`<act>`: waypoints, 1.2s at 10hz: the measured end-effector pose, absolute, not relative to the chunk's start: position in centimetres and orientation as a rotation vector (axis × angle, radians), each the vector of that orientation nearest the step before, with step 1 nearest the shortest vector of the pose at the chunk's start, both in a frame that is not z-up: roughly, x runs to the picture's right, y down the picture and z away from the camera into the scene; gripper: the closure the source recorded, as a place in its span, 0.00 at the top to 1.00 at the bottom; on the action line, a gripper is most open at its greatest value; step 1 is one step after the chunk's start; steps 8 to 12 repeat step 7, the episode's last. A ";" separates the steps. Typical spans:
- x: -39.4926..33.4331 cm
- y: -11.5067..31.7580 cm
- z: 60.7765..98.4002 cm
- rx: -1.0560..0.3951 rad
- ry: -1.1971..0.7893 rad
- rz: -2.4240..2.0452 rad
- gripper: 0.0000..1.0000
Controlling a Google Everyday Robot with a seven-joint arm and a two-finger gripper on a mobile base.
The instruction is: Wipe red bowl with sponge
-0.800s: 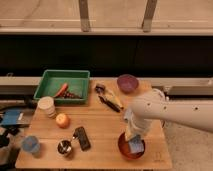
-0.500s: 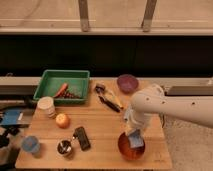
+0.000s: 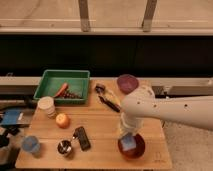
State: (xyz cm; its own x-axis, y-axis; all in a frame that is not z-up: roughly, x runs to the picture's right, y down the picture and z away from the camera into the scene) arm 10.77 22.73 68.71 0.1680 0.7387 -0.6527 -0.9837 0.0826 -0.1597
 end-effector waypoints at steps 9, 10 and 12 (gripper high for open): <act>15.5 24.5 69.1 -0.727 0.483 1.473 0.00; 15.5 24.5 69.1 -0.727 0.483 1.473 0.00; 15.5 24.5 69.1 -0.727 0.483 1.473 0.00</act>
